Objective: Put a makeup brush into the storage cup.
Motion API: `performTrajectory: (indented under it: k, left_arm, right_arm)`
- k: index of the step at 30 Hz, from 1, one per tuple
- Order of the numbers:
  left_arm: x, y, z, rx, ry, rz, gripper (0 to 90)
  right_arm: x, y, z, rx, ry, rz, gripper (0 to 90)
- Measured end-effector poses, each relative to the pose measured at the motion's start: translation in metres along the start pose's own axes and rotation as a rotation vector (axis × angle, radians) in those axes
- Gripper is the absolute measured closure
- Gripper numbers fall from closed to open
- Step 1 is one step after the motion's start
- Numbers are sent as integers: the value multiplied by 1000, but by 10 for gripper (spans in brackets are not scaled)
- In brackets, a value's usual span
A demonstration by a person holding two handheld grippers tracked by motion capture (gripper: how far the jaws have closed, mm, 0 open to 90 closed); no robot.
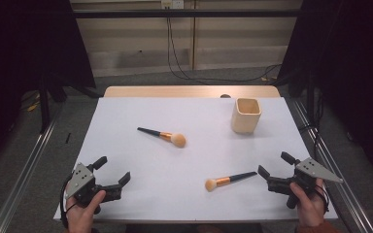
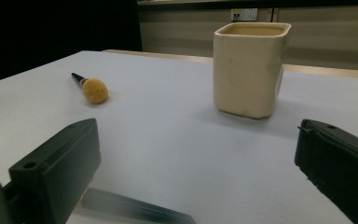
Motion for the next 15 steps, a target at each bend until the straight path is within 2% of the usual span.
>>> performTrajectory:
  k: [10,12,15]
  left_arm:
    - [0,1,0,-5,-4,2,24]
    - [0,3,1,-13,13,0,20]
    - [0,6,1,-20,12,-2,20]
  right_arm:
    - [0,0,-1,-5,1,5,0]
    - [-1,0,-1,-5,2,5,0]
    - [-2,0,-1,-7,3,8,0]
Point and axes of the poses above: each handheld gripper's, and its own axes: y roughly forward along the jaws, z roughly out of its top, x roughly to its right, the point moved 10 cm from there along y, roughly forward along the jaws
